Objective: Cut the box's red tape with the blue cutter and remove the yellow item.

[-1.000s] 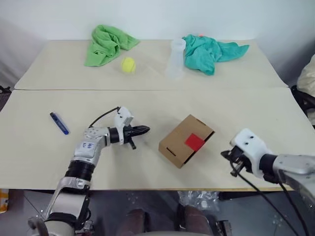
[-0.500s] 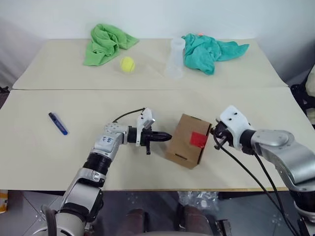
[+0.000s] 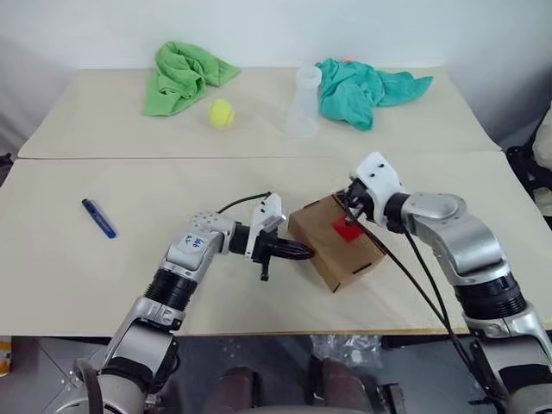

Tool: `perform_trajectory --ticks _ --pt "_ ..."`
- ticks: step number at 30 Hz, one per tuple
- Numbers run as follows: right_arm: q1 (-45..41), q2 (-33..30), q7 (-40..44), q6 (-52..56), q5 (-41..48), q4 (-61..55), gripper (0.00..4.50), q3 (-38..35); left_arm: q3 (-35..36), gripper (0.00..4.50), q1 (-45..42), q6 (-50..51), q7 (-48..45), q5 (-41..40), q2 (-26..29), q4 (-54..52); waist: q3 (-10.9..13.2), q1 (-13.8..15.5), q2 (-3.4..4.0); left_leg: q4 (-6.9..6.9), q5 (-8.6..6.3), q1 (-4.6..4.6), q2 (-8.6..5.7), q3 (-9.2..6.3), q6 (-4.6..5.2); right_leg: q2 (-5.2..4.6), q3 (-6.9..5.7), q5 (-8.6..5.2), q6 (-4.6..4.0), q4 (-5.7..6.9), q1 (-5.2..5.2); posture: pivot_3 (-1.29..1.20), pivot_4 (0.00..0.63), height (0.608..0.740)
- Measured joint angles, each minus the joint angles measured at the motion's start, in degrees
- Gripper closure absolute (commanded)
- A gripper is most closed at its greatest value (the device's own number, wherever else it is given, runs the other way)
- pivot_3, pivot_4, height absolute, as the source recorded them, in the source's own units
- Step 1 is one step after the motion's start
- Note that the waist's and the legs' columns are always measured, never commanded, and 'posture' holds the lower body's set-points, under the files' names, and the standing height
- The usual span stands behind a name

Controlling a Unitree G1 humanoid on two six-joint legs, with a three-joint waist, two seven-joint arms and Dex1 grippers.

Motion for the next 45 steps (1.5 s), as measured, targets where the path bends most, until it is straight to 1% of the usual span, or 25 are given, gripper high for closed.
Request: perform_trajectory --ticks 2,4,8,11,13,14,15,17,19,21,23,29,36,45 --pt "-0.3 -0.1 -0.5 -0.3 -0.6 -0.1 4.5 -0.6 0.2 4.49 0.6 -0.2 0.6 0.1 0.7 -0.1 0.0 0.0 0.0 0.0 0.0 -0.02 -0.03 -0.01 0.01 -0.04 0.0 0.0 0.0 -0.01 0.0 0.0 0.15 0.74" --pt "-0.1 -1.3 -1.3 0.2 -0.9 -1.5 4.5 -3.0 0.9 4.49 0.8 -1.3 2.1 0.5 1.4 0.9 0.0 0.1 0.0 0.01 0.0 -0.11 -0.05 -0.04 0.01 -0.05 -0.02 0.0 0.0 -0.02 -0.06 0.0 0.15 0.74" --pt "4.2 -9.2 -1.3 7.1 0.1 -12.2 4.5 -12.7 5.6 4.49 -0.2 -7.1 7.5 2.2 3.7 9.1 0.0 0.3 0.01 -0.02 -0.01 -0.15 0.0 -0.1 -0.01 0.0 -0.12 0.0 0.0 -0.06 -0.07 0.0 0.15 0.74" --pt "13.7 -16.3 1.3 17.2 3.4 -24.1 4.5 -19.7 10.2 4.49 -4.3 -13.8 12.7 2.7 3.5 20.3 0.0 0.8 -0.03 0.0 -0.02 -0.2 -0.04 -0.12 -0.01 -0.03 -0.16 0.0 0.0 -0.09 -0.07 0.0 0.15 0.74" --pt "20.2 -19.5 3.7 22.8 6.2 -30.9 4.5 -22.1 12.4 4.49 -7.4 -18.6 15.1 3.1 2.9 27.3 0.0 1.1 -0.07 0.03 -0.03 -0.19 -0.05 -0.06 0.02 -0.03 -0.13 0.01 0.02 -0.09 -0.06 0.0 0.15 0.74" --pt "21.8 -20.2 4.4 24.4 7.2 -32.9 4.5 -22.6 12.7 4.49 -8.3 -20.5 15.4 3.5 2.5 29.6 0.0 1.2 -0.08 0.04 -0.04 -0.18 -0.07 -0.03 0.05 -0.05 -0.09 0.03 0.05 -0.08 -0.06 0.0 0.15 0.74" --pt "24.1 -21.2 5.1 26.5 8.4 -35.4 4.5 -23.9 12.8 4.49 -9.8 -22.4 15.8 4.0 1.4 32.6 0.0 1.2 -0.08 0.05 -0.04 -0.17 -0.09 0.0 0.07 -0.06 -0.05 0.04 0.08 -0.08 -0.07 0.0 0.15 0.74" --pt "31.6 -23.2 7.9 32.1 12.0 -42.6 4.5 -27.5 12.8 4.49 -13.3 -26.2 15.8 4.8 -2.0 39.3 0.0 2.1 -0.15 0.1 -0.05 -0.24 -0.09 -0.03 0.08 -0.05 -0.19 0.05 0.08 -0.1 -0.04 0.0 0.15 0.74" --pt "34.3 -21.6 9.3 35.9 15.4 -47.6 4.5 -27.9 12.9 4.49 -15.6 -28.4 15.6 5.4 -3.9 44.0 0.1 2.0 -0.36 0.12 -0.07 -0.28 -0.06 -0.07 0.09 -0.02 -0.16 0.05 0.08 -0.12 -0.06 0.0 0.15 0.74" --pt "34.3 -17.1 7.7 38.4 17.4 -50.4 4.5 -27.1 12.6 4.49 -18.1 -30.4 14.0 6.3 -6.8 47.4 0.0 1.7 -0.41 0.2 -0.11 -0.29 -0.12 -0.05 0.17 -0.08 -0.1 0.08 0.14 -0.11 -0.07 0.0 0.15 0.74" --pt "34.0 -15.9 5.9 39.6 17.9 -50.5 4.5 -26.1 12.3 4.49 -19.5 -31.9 12.4 7.0 -8.8 48.7 0.0 1.5 -0.41 0.26 -0.16 -0.28 -0.14 0.0 0.26 -0.11 -0.03 0.11 0.18 -0.12 -0.07 0.0 0.15 0.74" --pt "32.1 -11.7 -0.5 38.7 16.9 -47.9 4.5 -20.3 11.5 4.49 -19.9 -33.3 7.5 8.6 -11.3 49.9 0.0 0.9 -0.4 0.27 -0.18 -0.26 -0.11 0.0 0.24 -0.06 -0.03 0.1 0.17 -0.09 -0.09 0.0 0.15 0.74" --pt "31.1 -10.5 -4.0 36.8 16.3 -44.7 4.5 -18.3 11.3 4.49 -19.8 -31.6 2.9 9.1 -8.8 48.2 0.0 0.7 -0.4 0.29 -0.18 -0.26 -0.1 0.0 0.24 -0.06 -0.03 0.1 0.17 -0.08 -0.08 0.0 0.15 0.74" --pt "32.0 -9.6 -6.0 37.2 16.5 -44.8 4.5 -18.2 10.1 4.49 -15.4 -24.6 -1.5 9.1 -6.2 36.8 0.0 0.6 -0.4 0.33 -0.2 -0.3 -0.1 -0.03 0.27 -0.07 -0.03 0.1 0.17 -0.08 -0.08 0.0 0.15 0.74"
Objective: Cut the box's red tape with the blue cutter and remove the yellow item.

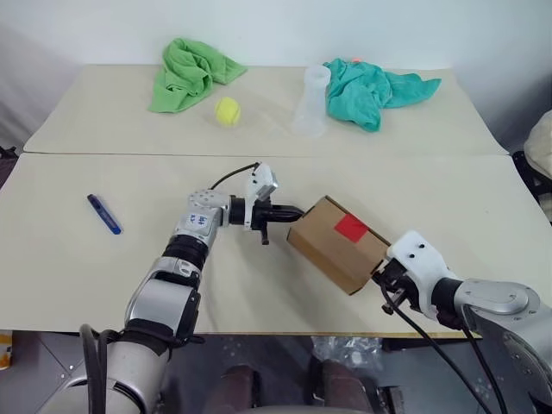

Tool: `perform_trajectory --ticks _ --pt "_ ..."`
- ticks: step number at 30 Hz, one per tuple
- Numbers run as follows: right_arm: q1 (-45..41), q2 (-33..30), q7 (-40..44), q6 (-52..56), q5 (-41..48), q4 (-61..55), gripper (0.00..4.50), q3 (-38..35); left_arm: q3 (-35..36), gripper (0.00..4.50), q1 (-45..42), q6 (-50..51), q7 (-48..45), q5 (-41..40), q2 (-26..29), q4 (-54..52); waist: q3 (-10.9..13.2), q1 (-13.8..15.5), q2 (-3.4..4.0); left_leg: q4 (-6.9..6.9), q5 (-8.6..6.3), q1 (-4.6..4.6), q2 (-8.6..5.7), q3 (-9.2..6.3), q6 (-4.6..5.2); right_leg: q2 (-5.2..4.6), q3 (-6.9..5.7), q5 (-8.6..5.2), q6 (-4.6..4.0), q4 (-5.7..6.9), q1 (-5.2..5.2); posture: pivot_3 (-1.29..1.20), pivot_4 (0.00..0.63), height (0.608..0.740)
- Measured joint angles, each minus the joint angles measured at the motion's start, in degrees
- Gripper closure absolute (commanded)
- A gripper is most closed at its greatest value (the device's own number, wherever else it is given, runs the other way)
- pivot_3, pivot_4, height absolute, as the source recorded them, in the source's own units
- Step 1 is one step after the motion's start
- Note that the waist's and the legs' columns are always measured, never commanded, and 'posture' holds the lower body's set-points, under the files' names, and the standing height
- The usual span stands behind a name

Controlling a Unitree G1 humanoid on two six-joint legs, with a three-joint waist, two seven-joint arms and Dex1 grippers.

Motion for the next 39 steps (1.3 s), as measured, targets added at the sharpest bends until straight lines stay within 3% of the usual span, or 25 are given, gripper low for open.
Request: perform_trajectory --ticks 6,14,20,21,25,30,35,36,39 --pt "1.3 0.0 -0.2 1.3 0.4 -1.1 4.5 -1.2 -1.5 4.49 1.9 3.6 -1.0 0.0 0.7 -5.7 0.0 0.2 0.0 0.26 -0.03 -0.17 0.01 -0.12 0.04 0.0 -0.07 0.0 0.01 0.02 0.0 0.0 0.15 0.74" --pt "3.3 -0.1 0.4 1.8 1.6 -2.7 4.5 -3.1 -2.0 4.49 2.0 4.2 0.5 0.0 0.7 -5.7 0.0 0.4 0.01 0.57 -0.16 -0.3 0.04 -0.16 0.14 0.0 -0.06 0.03 0.05 0.08 -0.01 0.0 0.15 0.74" --pt "10.8 -1.5 3.4 1.4 3.3 -5.3 4.5 -11.2 -0.8 4.49 0.9 3.8 3.2 -0.1 1.9 -4.6 0.0 0.8 0.01 0.58 -0.2 -0.32 0.03 -0.13 0.17 0.02 -0.06 0.03 0.06 0.09 -0.03 0.0 0.15 0.74" --pt "12.8 -2.4 4.3 1.4 3.4 -5.5 4.5 -13.2 -0.4 4.31 0.8 3.6 3.7 -0.1 2.5 -4.6 0.0 0.9 0.01 0.57 -0.21 -0.31 0.02 -0.13 0.18 0.01 -0.05 0.04 0.07 0.08 -0.03 0.0 0.15 0.74" --pt "19.5 -8.3 10.9 -1.1 3.7 -4.7 3.63 -24.2 1.4 3.32 -0.6 3.5 8.5 0.2 4.9 -3.6 0.0 1.0 -0.02 0.69 -0.25 -0.32 0.01 -0.07 0.26 0.0 0.02 0.08 0.15 0.08 0.0 0.0 0.15 0.74" --pt "9.2 -10.3 16.5 -5.5 8.1 2.6 1.9 -30.9 2.6 1.78 -3.7 12.4 13.8 0.0 7.0 -6.1 0.0 0.6 -0.03 0.76 -0.26 -0.26 0.03 -0.02 0.29 0.01 0.16 0.13 0.23 0.1 0.03 0.0 0.15 0.74" --pt "-3.0 -11.1 22.4 -15.8 11.5 12.6 0.2 -25.0 6.8 0.26 -0.7 21.0 20.9 -1.7 9.4 -19.4 0.0 -0.5 -0.02 0.68 -0.27 -0.28 0.03 -0.04 0.24 0.01 0.15 0.13 0.22 0.08 -0.01 0.0 0.15 0.74" --pt "-4.3 -11.1 23.8 -18.4 11.5 14.7 0.03 -22.7 7.9 0.07 0.3 22.6 22.7 -2.3 9.6 -22.5 0.0 -0.6 -0.02 0.68 -0.27 -0.26 0.03 -0.03 0.24 0.01 0.14 0.13 0.22 0.08 -0.01 0.0 0.15 0.74" --pt "-7.2 -11.1 27.1 -25.2 11.1 19.8 0.03 -17.3 9.9 0.07 3.5 26.6 27.3 -3.2 10.2 -29.2 0.0 -0.4 -0.02 0.69 -0.27 -0.29 0.0 -0.03 0.24 -0.01 0.12 0.13 0.23 0.08 -0.01 0.0 0.15 0.74"
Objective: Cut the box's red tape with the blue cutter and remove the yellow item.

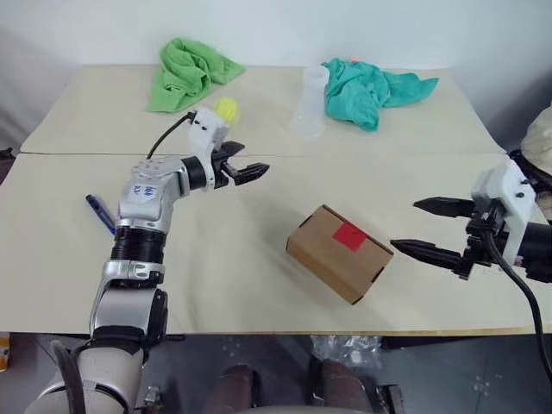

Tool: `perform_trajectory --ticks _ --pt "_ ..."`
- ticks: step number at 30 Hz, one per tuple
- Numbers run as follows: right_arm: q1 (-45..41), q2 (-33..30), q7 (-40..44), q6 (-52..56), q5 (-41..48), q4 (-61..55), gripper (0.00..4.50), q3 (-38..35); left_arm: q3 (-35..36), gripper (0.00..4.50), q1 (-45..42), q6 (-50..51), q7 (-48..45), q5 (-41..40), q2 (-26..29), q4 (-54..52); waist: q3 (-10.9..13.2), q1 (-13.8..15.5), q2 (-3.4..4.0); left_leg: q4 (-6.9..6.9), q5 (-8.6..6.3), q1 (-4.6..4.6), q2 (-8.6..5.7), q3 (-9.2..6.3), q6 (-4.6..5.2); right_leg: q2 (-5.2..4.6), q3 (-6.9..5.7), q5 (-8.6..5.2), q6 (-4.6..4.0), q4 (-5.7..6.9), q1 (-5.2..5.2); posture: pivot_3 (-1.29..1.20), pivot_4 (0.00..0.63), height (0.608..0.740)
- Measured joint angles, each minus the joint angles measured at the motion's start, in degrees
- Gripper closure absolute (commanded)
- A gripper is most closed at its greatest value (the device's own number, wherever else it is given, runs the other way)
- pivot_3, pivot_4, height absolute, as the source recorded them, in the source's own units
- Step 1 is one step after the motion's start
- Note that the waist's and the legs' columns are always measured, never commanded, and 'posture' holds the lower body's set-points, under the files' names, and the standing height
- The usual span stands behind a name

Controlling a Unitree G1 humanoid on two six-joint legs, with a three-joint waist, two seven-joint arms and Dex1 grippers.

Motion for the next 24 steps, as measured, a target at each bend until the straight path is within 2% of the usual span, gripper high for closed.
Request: perform_trajectory --ticks 1,4,8,12,14,17,20,24 --pt "-2.0 0.2 1.3 -2.7 -0.7 2.1 0.03 2.2 1.2 0.07 1.6 0.9 2.8 0.0 -0.1 -2.5 0.0 -0.1 0.0 0.03 0.0 0.01 0.0 0.03 0.0 0.0 0.03 0.0 0.01 -0.01 0.0 0.0 0.15 0.74" --pt "-10.7 2.3 5.5 -13.3 -4.3 11.0 0.03 9.8 5.3 0.07 6.6 1.7 18.9 3.7 -2.8 -9.5 0.0 -0.3 -0.01 0.11 0.01 0.04 0.0 0.04 -0.01 0.0 0.1 0.06 0.11 -0.01 0.04 0.0 0.15 0.74" --pt "-15.5 2.9 9.5 -20.2 -7.7 19.2 0.03 16.2 9.4 0.07 10.5 4.3 33.2 7.4 -5.4 -16.8 0.0 0.0 0.0 0.1 0.06 0.01 0.01 -0.01 -0.1 -0.02 0.04 0.05 0.08 0.01 0.04 0.0 0.15 0.74" --pt "-22.2 5.1 12.7 -24.4 -10.2 27.0 0.0 21.3 14.6 0.99 12.4 14.6 46.8 9.7 -11.6 -26.3 0.0 0.0 -0.01 0.14 0.06 0.0 -0.03 -0.06 -0.1 -0.07 0.0 0.06 0.1 0.01 0.07 0.0 0.15 0.74" --pt "-24.9 6.4 14.2 -26.1 -11.3 30.3 0.0 23.0 14.9 1.59 13.1 19.3 49.8 10.3 -12.5 -28.9 0.0 0.0 -0.01 0.13 0.06 -0.01 0.0 -0.07 -0.11 -0.04 -0.03 0.05 0.09 0.01 0.06 0.0 0.15 0.74" --pt "-27.0 8.3 16.0 -28.1 -12.0 34.0 0.0 24.4 15.9 1.59 12.9 23.5 52.9 10.6 -13.9 -31.2 0.0 0.0 -0.01 0.12 0.06 0.01 -0.01 -0.07 -0.14 -0.04 -0.02 0.05 0.08 0.01 0.08 0.0 0.15 0.74" --pt "-30.2 10.8 18.7 -30.8 -13.1 39.2 0.0 26.2 17.5 1.59 12.7 27.3 58.8 12.2 -17.7 -33.7 0.0 -0.1 -0.01 0.13 0.06 0.02 -0.01 -0.06 -0.14 -0.04 -0.02 0.05 0.08 0.01 0.07 0.0 0.15 0.74" --pt "-32.5 11.7 20.8 -33.0 -15.1 43.3 0.0 27.2 19.2 1.59 12.1 30.7 62.7 13.0 -18.9 -34.7 0.0 -0.1 -0.01 0.12 0.06 0.01 0.01 -0.07 -0.18 -0.01 -0.03 0.04 0.07 0.01 0.06 0.0 0.15 0.74"
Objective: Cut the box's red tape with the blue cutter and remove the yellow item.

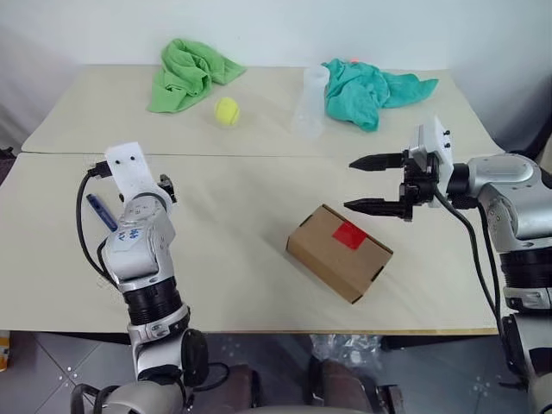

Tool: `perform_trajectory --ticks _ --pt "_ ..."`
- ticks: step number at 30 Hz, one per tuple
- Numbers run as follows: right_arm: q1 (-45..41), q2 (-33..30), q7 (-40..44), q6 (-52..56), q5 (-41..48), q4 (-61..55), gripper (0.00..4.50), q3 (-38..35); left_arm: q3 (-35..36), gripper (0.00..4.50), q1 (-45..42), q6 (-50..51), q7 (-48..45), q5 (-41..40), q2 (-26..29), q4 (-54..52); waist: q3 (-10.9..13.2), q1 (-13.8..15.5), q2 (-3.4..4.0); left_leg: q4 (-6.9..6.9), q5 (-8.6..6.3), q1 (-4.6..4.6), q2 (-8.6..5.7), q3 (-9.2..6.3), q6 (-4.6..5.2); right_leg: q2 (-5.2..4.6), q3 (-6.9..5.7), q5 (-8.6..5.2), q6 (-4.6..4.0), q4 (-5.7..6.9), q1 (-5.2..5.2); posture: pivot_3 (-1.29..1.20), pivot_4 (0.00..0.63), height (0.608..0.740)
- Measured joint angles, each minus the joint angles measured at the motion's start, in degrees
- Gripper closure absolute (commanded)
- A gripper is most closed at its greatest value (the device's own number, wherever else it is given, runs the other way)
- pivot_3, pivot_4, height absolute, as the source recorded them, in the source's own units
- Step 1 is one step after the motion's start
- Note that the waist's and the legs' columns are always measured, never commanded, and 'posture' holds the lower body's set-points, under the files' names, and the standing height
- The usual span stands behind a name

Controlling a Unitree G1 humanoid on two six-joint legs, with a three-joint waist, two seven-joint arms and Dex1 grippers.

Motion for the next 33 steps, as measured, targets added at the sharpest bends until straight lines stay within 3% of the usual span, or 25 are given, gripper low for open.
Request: perform_trajectory --ticks 16,33 --pt "-0.2 1.9 1.5 -1.4 -1.8 1.2 0.0 1.2 12.5 1.59 -5.5 4.8 9.3 3.0 2.4 4.4 0.0 -0.1 0.0 -0.02 -0.03 0.02 0.01 -0.01 -0.07 0.02 0.0 -0.01 -0.01 0.0 0.0 0.0 0.15 0.74" --pt "1.3 1.9 1.0 -1.4 -1.7 1.0 0.0 1.0 16.4 1.59 -5.4 5.1 9.2 1.8 3.5 11.6 0.0 -0.1 0.0 -0.01 -0.03 0.02 0.01 0.0 -0.09 0.02 0.01 -0.01 -0.01 0.01 -0.01 0.0 0.15 0.74"
